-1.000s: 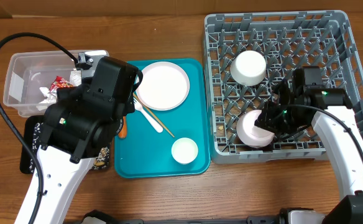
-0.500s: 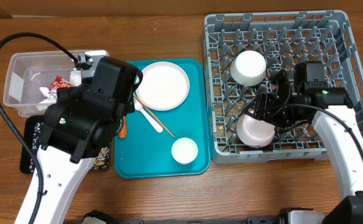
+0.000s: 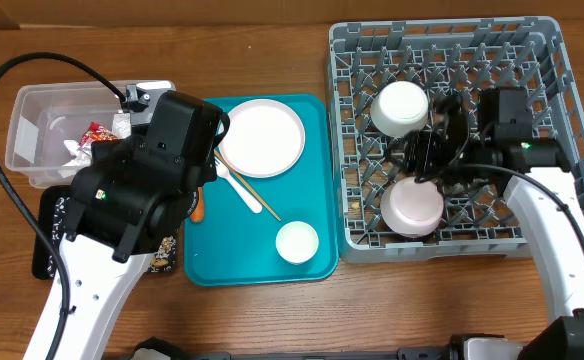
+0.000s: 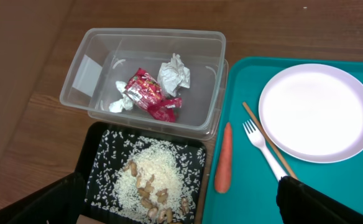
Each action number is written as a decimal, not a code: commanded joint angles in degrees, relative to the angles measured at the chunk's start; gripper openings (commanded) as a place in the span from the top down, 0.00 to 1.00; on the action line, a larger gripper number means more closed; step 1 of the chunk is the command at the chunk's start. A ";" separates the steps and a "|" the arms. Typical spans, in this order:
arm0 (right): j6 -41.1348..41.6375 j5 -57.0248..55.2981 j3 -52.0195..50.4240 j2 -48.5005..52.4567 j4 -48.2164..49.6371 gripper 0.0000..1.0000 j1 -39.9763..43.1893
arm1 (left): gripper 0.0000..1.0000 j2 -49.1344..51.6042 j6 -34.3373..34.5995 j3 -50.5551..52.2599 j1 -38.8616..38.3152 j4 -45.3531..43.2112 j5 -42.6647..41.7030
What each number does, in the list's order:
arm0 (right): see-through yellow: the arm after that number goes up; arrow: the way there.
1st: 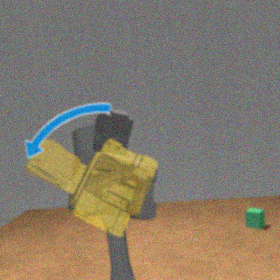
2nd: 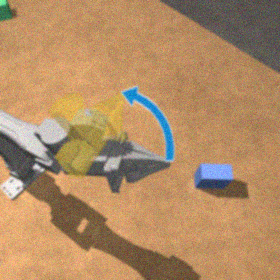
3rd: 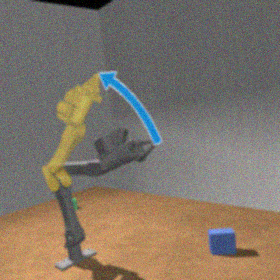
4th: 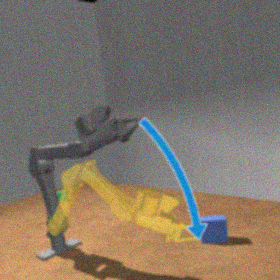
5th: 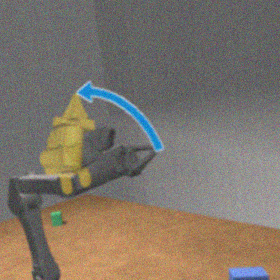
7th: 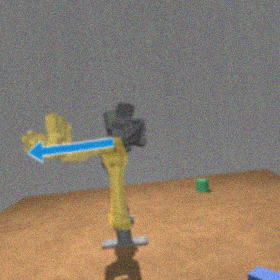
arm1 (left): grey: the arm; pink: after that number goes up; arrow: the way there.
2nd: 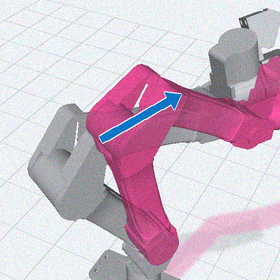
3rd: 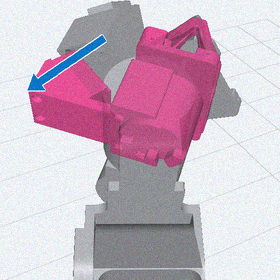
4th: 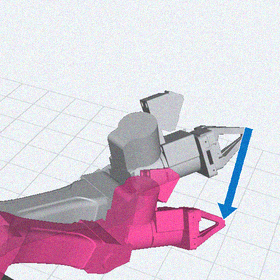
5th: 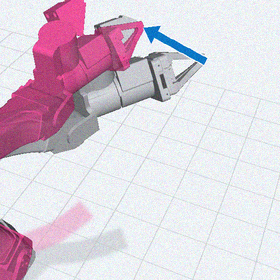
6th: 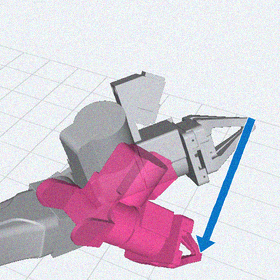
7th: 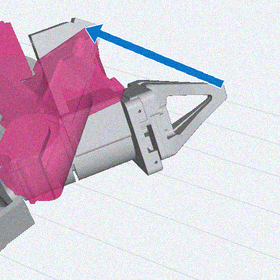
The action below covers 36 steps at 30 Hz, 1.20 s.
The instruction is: Sort waste into correct bins and load items into the dishwasher
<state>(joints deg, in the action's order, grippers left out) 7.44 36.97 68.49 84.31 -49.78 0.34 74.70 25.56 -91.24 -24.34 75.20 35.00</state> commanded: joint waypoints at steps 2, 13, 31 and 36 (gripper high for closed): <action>-0.37 4.70 7.39 -0.09 1.33 0.34 0.00 | 0.00 0.20 0.81 -0.74 -0.07 -0.22 0.96; -2.03 4.70 10.69 -0.09 -0.37 0.35 -2.49 | 0.00 0.20 0.83 -0.74 -0.07 -0.22 0.96; -6.47 -3.96 10.67 -0.09 -9.14 0.34 -7.74 | 0.00 0.20 0.81 -0.74 -0.07 -0.22 0.96; -7.93 -3.87 10.67 -0.09 -10.34 0.34 -7.80 | 0.00 0.20 0.83 -0.74 -0.07 -0.22 0.96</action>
<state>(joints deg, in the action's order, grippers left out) 0.97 34.15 77.58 84.33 -59.81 -7.49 74.70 25.58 -91.24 -24.34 75.20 35.00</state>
